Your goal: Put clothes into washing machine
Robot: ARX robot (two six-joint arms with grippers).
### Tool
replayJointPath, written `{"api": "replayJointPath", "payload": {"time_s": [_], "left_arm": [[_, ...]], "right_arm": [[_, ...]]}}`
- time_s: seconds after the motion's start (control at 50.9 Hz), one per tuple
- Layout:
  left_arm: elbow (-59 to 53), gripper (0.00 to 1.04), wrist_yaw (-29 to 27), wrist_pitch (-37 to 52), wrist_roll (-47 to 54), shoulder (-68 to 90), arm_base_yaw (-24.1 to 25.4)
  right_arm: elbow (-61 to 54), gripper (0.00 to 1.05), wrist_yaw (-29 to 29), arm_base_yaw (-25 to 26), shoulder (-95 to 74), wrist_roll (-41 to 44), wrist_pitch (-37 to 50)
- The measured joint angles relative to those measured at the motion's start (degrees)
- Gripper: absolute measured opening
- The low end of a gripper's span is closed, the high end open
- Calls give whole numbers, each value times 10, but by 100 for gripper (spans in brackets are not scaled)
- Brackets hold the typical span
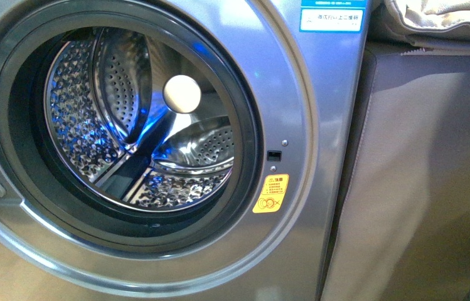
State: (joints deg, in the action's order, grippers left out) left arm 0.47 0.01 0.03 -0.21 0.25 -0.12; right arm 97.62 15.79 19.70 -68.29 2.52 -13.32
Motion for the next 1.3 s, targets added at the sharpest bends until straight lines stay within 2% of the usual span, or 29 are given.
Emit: {"api": "replayJointPath", "payload": {"time_s": [0.059, 0.138, 0.255, 0.314, 0.472, 0.57, 0.668, 0.884, 1.061, 1.297], "left_arm": [[0, 98, 0, 0, 0, 0, 0], [0, 98, 0, 0, 0, 0, 0], [0, 98, 0, 0, 0, 0, 0], [0, 98, 0, 0, 0, 0, 0], [0, 98, 0, 0, 0, 0, 0], [0, 98, 0, 0, 0, 0, 0], [0, 98, 0, 0, 0, 0, 0], [0, 98, 0, 0, 0, 0, 0], [0, 98, 0, 0, 0, 0, 0], [0, 98, 0, 0, 0, 0, 0]], "right_arm": [[82, 9, -21, -34, -28, -2, -39], [238, 9, -68, -109, -86, -1, -126], [385, 9, -133, -216, -147, 15, -209], [436, 9, -168, -286, -168, 24, -235], [397, 9, -227, -438, -153, 49, -204], [320, 9, -236, -496, -127, 57, -162], [227, 9, -233, -512, -99, 59, -112], [49, 9, -209, -502, -61, 59, -30], [-18, 9, -188, -502, -51, 59, -2], [-29, 9, -185, -497, -38, 59, 10]]}}
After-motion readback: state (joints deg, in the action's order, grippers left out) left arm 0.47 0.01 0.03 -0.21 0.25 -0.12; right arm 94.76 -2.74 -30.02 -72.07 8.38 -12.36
